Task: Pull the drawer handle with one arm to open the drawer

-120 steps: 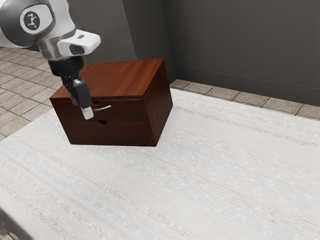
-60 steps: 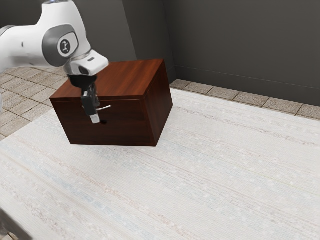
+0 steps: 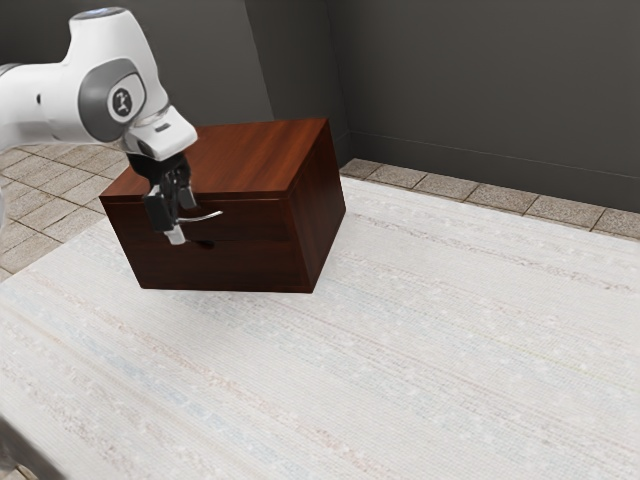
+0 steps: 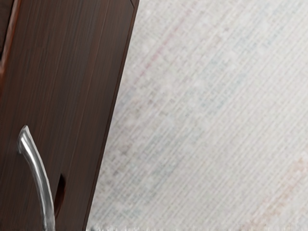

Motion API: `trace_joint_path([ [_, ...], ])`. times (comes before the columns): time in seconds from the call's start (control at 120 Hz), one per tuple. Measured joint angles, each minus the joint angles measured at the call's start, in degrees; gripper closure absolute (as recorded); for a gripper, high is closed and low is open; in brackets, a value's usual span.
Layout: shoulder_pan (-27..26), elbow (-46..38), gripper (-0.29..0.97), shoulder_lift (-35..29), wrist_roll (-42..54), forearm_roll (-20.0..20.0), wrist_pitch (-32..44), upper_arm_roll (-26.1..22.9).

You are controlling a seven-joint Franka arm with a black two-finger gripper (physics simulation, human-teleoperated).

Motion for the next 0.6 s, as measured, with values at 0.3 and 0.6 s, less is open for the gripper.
trace_joint_path([
  [0.3, -0.45, -3.24, 0.01, -0.78, 5.08, 0.00, 5.08, 0.32],
  [0.6, -0.91, -5.11, 0.18, -1.96, 8.19, 0.12, 8.83, 0.27],
])
